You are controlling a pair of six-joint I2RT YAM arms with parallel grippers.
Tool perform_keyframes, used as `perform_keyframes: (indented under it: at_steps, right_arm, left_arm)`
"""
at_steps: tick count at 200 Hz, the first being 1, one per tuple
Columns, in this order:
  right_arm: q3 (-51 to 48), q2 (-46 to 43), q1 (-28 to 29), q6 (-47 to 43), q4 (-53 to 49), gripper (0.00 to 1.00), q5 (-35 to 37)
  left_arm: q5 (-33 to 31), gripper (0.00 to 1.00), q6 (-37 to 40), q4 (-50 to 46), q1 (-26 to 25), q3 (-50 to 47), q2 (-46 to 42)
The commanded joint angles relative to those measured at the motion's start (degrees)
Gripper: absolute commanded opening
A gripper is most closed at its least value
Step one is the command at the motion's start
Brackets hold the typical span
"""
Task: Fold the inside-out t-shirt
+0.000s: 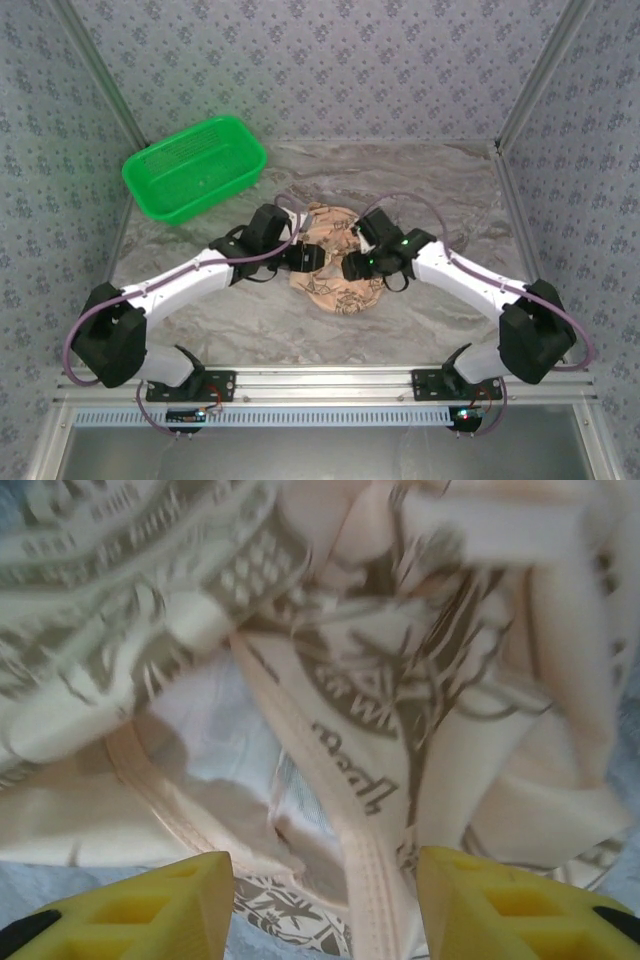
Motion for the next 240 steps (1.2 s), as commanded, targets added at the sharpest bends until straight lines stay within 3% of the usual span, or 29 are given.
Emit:
perform_keyframes:
  at_steps: [1, 27, 44, 59, 67, 76, 90, 102, 139, 181, 190, 213, 224, 240]
  right_arm:
    - [-1.4, 0.3, 1.4, 3.2, -1.4, 0.50, 9.7]
    - [-2.6, 1.5, 2.2, 2.2, -1.5, 0.45, 14.2]
    - [-4.6, 0.7, 0.6, -1.6, 1.8, 0.45, 10.6]
    - [-5.2, -0.4, -1.5, -3.3, 4.3, 0.25, 6.6]
    - [-4.5, -0.8, -2.5, -3.7, 4.4, 0.20, 5.4]
    - [-3.2, -0.9, -3.1, -4.1, 3.3, 0.24, 4.6]
    - [-0.8, -1.1, -3.3, -3.6, -0.3, 0.43, 5.0]
    - [-0.2, -1.8, -2.6, -3.5, -1.5, 0.51, 5.6]
    - [-4.0, -4.3, -1.3, -4.8, 1.6, 0.54, 2.2]
    - [-5.5, 1.0, 0.9, -4.2, 2.7, 0.53, 8.2]
    - [-5.0, 2.4, 0.8, -3.9, 2.4, 0.47, 9.0]
    - [-2.9, 2.9, 0.7, -2.5, 1.7, 0.08, 10.7]
    - [-1.6, 1.9, 0.8, -2.5, 2.4, 0.00, 10.1]
    - [1.4, 0.6, 0.9, -2.4, 3.4, 0.00, 7.2]
  left_arm:
    - [-5.7, 0.50, 0.2, -3.6, -0.8, 1.4, 2.0]
    - [-6.2, 0.48, -1.1, -2.6, -1.8, 0.4, 5.8]
    - [-7.3, 0.47, -0.2, -2.6, -1.9, 0.1, 7.2]
    - [-9.4, 0.38, -0.1, -3.1, -1.6, -0.1, 7.5]
    - [-9.1, 0.36, -0.1, -2.8, -1.3, -0.3, 7.4]
    - [-8.8, 0.33, -0.4, -2.4, -1.0, -0.3, 7.1]
    - [-7.1, 0.25, -0.8, -1.1, -0.3, -0.2, 6.7]
    - [-4.2, 0.17, -1.9, 1.5, 0.5, -0.6, 6.5]
    - [8.9, 0.00, -12.6, 21.8, 5.9, -9.5, 5.2]
    - [12.0, 0.00, -13.4, 23.7, 6.7, -11.2, 6.8]
    - [12.1, 0.00, -14.0, 24.5, 6.7, -11.7, 7.1]
    - [12.2, 0.02, -14.4, 25.4, 6.7, -12.4, 7.4]
    - [12.6, 0.02, -14.2, 25.9, 6.8, -12.6, 7.2]
    - [15.2, 0.00, -12.6, 25.9, 7.4, -11.3, 6.6]
